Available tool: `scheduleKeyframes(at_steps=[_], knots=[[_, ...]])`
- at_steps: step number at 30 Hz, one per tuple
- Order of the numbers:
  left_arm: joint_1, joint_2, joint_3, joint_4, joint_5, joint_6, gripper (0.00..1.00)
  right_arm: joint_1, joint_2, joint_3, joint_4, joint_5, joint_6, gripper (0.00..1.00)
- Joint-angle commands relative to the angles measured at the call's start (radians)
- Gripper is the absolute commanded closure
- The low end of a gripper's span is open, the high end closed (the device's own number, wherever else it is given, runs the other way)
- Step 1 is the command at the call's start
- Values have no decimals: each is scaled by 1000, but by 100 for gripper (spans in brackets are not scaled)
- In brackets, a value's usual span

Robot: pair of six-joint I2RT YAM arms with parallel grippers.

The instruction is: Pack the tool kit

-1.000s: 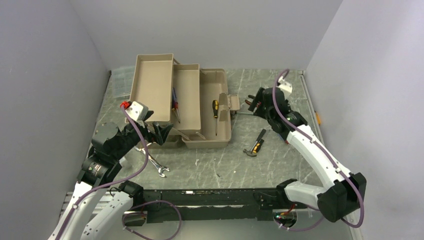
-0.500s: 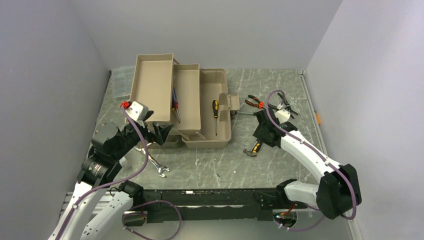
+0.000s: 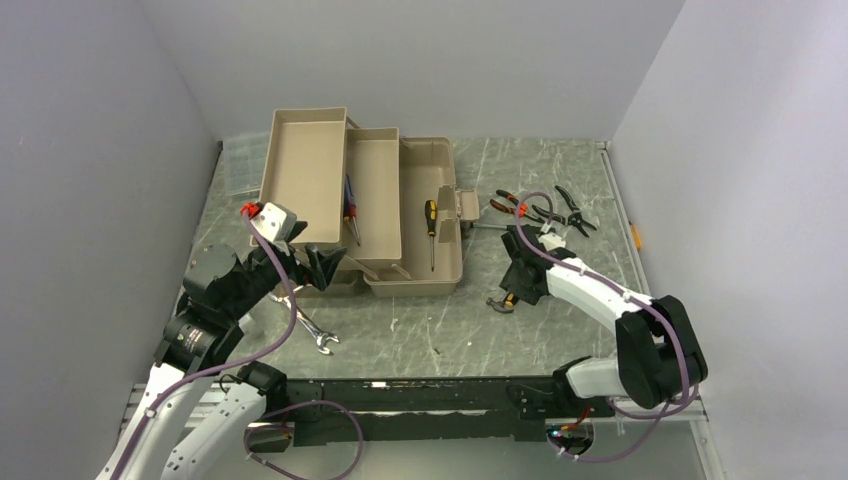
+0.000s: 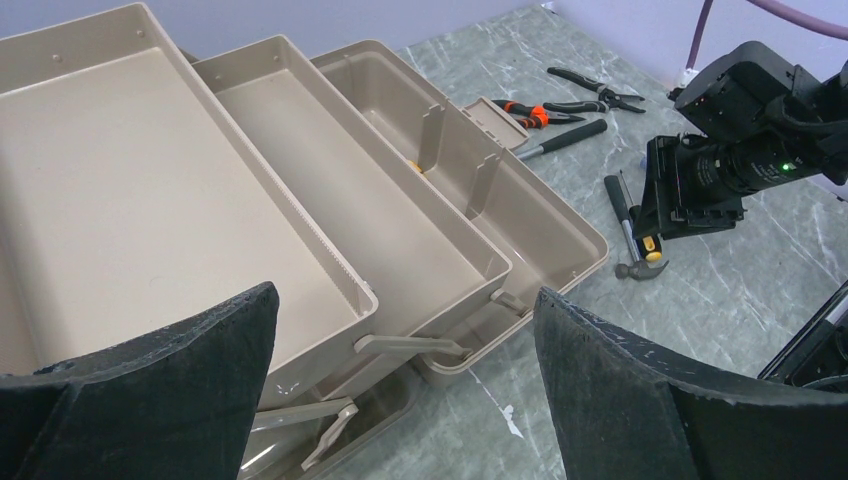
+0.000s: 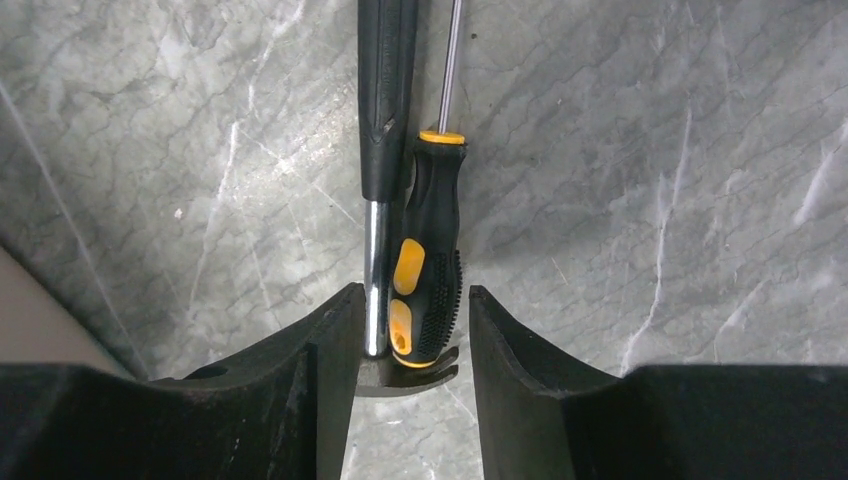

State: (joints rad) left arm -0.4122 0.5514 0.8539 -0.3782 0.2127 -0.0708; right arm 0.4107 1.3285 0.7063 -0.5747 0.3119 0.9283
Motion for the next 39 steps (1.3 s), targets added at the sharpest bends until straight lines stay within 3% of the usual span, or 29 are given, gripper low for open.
scheduleKeyframes(at_steps=[1,7,10,13,17,24,29,33,39], knots=[[0,-3,7,37,15,3,1,-3,23,-14,59,6,11,55],[0,-10,5,36,6,5,1,-4,61,-13,44,37,8,68],[0,-10,5,34,3,4,1,-7,53,-13,23,60,23,80],[0,-11,5,35,2,6,1,-7,17,-10,0,85,37,81],[-1,-11,7,34,4,5,1,-8,-54,-14,-4,106,28,90],[-1,-14,6,32,2,5,1,-12,-102,-13,-7,107,5,86],[0,-14,6,33,3,5,1,-13,-118,15,-36,136,-4,89],[0,-14,7,31,2,5,1,-13,-170,38,-21,116,-65,100],[0,-16,6,32,2,6,1,-12,-308,62,96,-17,-238,100]])
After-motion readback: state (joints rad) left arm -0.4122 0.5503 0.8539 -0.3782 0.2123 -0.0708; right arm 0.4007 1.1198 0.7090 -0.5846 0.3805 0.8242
